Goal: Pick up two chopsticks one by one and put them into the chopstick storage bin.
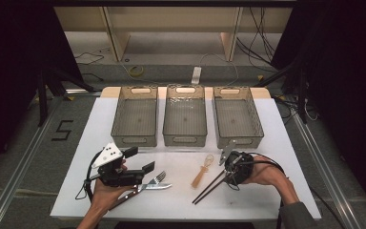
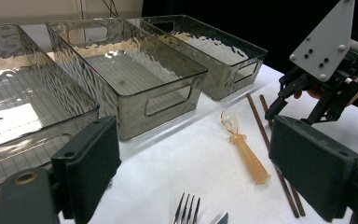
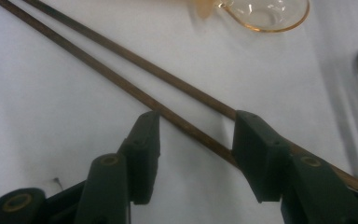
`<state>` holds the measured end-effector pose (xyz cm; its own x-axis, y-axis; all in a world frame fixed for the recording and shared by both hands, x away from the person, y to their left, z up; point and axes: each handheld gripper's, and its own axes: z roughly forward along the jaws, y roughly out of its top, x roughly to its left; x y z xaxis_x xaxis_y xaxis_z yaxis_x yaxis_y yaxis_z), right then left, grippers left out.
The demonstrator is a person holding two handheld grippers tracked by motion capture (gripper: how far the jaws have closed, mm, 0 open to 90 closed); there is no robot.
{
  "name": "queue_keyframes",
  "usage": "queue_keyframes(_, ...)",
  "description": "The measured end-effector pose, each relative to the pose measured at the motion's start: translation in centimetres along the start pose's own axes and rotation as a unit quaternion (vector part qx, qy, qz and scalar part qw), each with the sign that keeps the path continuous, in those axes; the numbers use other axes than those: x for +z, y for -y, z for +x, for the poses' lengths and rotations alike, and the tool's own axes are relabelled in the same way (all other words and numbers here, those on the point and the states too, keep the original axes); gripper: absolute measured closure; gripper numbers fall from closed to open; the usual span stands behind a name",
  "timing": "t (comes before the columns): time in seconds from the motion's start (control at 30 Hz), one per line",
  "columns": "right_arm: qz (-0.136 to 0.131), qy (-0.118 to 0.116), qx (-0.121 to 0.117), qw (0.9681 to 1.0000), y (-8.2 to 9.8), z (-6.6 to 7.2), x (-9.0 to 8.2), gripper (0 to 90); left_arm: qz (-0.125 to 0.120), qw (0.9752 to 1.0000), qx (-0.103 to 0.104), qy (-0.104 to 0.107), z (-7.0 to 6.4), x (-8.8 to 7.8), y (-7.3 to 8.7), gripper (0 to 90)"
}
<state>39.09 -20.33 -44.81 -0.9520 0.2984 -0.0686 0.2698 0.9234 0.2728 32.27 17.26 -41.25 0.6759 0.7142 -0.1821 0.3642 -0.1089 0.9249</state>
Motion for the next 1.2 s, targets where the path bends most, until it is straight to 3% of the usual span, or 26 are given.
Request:
queue_keyframes(0.37, 0.005, -0.011, -0.004, 0.9999, 0.3, -0.7, 0.5, 56.6, 0.002, 1.0000, 0.000, 0.002, -0.1, 0.1, 0.0, 15.4)
queue_keyframes(0.6, 0.030, -0.016, -0.010, 0.9994, 0.2, -0.3, 0.5, 57.5, 0.001, 1.0000, -0.001, 0.002, -0.1, 0.0, 0.0, 15.3)
queue_keyframes(0.83, 0.043, -0.003, -0.045, 0.9980, 0.2, 0.7, 0.3, 63.3, 0.001, 1.0000, 0.000, 0.002, -0.1, 0.0, 0.0, 15.4)
queue_keyframes(1.1, 0.047, 0.010, -0.058, 0.9971, 0.1, 1.3, 0.2, 65.6, 0.002, 1.0000, 0.001, 0.002, -0.1, 0.0, 0.0, 15.4)
queue_keyframes(1.13, 0.055, -0.007, -0.070, 0.9960, 0.2, 1.5, 0.1, 63.4, 0.002, 1.0000, 0.000, 0.001, -0.1, 0.0, 0.0, 15.3)
queue_keyframes(1.2, 0.063, -0.009, -0.083, 0.9945, 0.3, 1.8, 0.5, 63.6, 0.002, 1.0000, 0.000, 0.001, -0.1, 0.0, 0.0, 15.4)
